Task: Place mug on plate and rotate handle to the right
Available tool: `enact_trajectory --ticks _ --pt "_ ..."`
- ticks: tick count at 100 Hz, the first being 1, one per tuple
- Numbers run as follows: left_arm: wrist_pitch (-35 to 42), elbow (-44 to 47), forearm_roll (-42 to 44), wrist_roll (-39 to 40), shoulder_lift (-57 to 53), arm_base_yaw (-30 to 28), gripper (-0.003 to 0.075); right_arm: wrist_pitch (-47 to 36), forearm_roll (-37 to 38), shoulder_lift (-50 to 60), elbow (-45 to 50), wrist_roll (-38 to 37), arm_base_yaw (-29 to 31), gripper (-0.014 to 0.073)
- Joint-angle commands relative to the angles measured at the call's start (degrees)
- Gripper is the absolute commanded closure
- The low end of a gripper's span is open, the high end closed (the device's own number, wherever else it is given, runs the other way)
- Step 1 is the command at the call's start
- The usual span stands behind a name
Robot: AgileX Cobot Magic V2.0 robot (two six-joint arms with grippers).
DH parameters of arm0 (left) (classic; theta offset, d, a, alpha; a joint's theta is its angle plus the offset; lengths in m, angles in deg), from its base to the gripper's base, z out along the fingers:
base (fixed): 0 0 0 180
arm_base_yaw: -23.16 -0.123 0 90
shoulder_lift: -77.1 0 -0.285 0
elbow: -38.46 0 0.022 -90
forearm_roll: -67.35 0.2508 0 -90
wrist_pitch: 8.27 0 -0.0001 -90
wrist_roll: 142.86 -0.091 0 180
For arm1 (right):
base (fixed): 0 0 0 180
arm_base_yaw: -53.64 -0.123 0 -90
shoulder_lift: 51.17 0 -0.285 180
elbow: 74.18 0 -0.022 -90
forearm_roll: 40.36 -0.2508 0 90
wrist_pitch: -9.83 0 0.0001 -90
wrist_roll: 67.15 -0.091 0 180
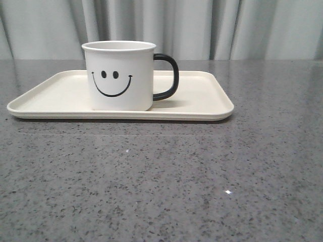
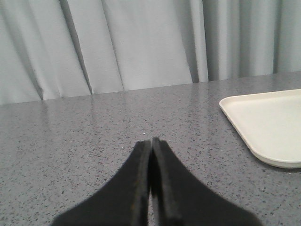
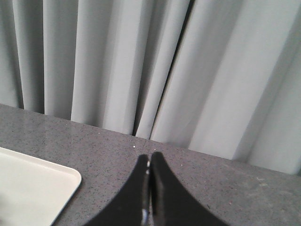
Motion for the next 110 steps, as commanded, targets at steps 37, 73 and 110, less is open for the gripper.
enact_trajectory --ticks 37,73,110 --pt "3.99 0.43 -0.07 -0.04 -1.69 0.39 0.074 -7.53 -1.9 9.52 1.77 0.39 -11.0 0.0654" --pt "3.99 0.43 -0.07 -0.04 -1.69 0.39 0.074 -13.56 -4.0 27.76 23.41 0.34 -21.36 0.0654" --pt "3.99 0.43 -0.07 -0.04 -1.69 0.39 0.074 -23.32 -11.54 35.19 39.65 0.39 -21.36 0.0654"
